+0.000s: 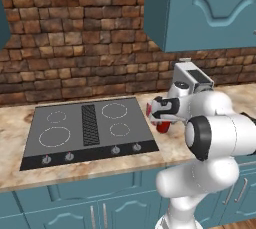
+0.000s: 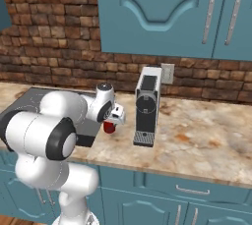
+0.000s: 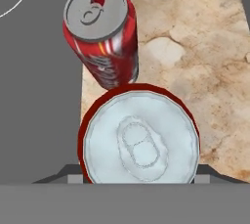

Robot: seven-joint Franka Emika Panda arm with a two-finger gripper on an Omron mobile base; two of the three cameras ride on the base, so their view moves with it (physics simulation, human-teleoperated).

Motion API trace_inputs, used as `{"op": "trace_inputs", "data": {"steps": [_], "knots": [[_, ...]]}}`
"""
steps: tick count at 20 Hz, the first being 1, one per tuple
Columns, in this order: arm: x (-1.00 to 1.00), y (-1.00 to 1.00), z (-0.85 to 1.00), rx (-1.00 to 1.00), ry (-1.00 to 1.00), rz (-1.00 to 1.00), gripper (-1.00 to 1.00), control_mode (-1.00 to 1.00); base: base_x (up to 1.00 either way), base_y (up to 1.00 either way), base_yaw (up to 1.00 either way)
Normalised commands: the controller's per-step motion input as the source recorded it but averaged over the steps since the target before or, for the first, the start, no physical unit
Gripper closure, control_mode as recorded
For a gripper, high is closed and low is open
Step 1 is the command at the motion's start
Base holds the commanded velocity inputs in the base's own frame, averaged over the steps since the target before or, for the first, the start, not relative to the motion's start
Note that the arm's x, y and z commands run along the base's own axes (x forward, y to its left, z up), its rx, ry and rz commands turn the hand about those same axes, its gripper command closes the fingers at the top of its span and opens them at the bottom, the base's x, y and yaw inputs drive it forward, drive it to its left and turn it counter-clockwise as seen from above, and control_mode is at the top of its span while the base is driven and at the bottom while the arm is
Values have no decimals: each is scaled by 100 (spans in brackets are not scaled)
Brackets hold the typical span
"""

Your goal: Four empty soda cans are scattered around the kitchen. Gather all the cans and cluster them next to the stove for recycling.

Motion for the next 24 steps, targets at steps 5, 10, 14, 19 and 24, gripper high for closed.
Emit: {"op": "trace_inputs", "data": {"steps": [5,10,14,19,24], "knots": [[14,3,-14,0,1,0,100,-100,0,0,0],[5,2,-4,0,5,0,100,-100,0,0,0],[0,0,0,0,4,0,-100,-100,0,0,0],[0,0,0,0,0,0,-100,-100,0,0,0],[0,0,0,0,0,0,-100,-100,0,0,0]]}}
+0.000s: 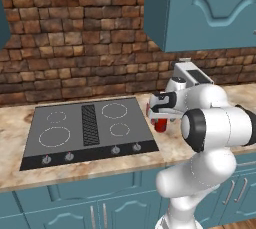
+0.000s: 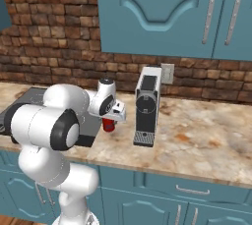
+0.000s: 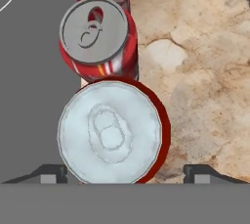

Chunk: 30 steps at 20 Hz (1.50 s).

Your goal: Four empty soda cans are scattered around the kitchen. Gather all the cans and cluster them next to the stove for recycling.

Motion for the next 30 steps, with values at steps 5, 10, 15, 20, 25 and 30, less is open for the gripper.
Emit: {"op": "trace_inputs", "data": {"steps": [5,10,15,20,25,30], "knots": [[-5,0,0,0,-1,0,-100,-100,0,0,0],[-46,-1,7,0,-13,0,-100,-100,0,0,0],[-82,0,16,0,-18,0,-100,-100,0,0,0],[-52,7,29,0,-6,0,-100,-100,0,0,0],[-11,9,58,0,1,1,-100,-100,0,0,0],[-12,9,61,-1,11,1,-100,-100,0,0,0]]}}
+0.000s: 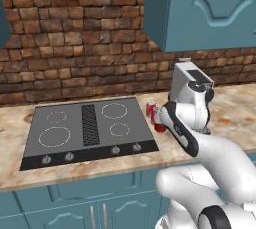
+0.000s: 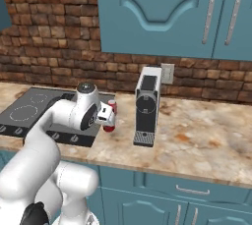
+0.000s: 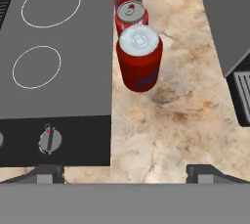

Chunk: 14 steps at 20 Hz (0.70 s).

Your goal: Four empty soda cans are scattered around the kitchen. Gather all the cans and cluster them next to the stove for recycling.

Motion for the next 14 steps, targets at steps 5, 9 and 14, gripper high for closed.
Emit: {"op": "trace_inputs", "data": {"steps": [5,9,14], "knots": [[-17,16,40,-3,19,1,-100,-100,0,0,0],[-22,10,16,-4,17,0,-100,-100,0,0,0],[-5,-4,24,0,2,0,-100,-100,0,0,0]]}}
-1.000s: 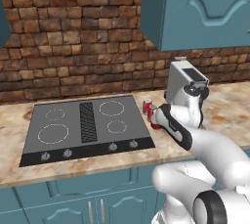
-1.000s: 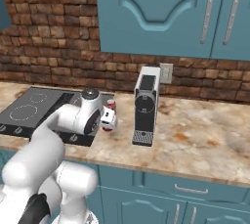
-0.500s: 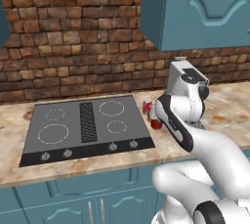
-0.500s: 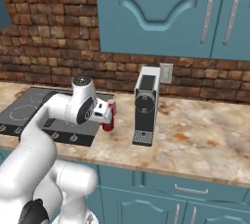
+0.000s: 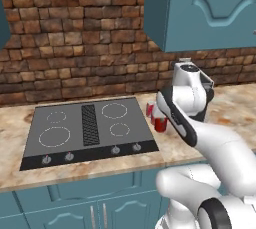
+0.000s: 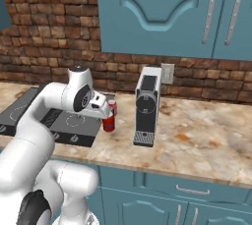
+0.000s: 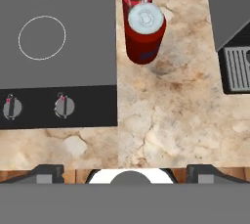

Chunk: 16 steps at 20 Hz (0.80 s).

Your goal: Four empty soda cans are scattered around the kitchen. Gather all the cans and cluster them next to the stove for recycling.

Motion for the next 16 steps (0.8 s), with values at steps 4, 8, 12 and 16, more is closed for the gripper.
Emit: {"op": "trace_inputs", "data": {"steps": [4,8,12,16], "knots": [[-31,-13,15,0,3,0,-100,-100,0,0,0],[-52,-22,4,0,0,0,-100,-100,0,0,0],[-47,-3,23,0,0,0,-100,-100,0,0,0],[-46,3,39,-1,4,0,-100,-100,0,0,0]]}}
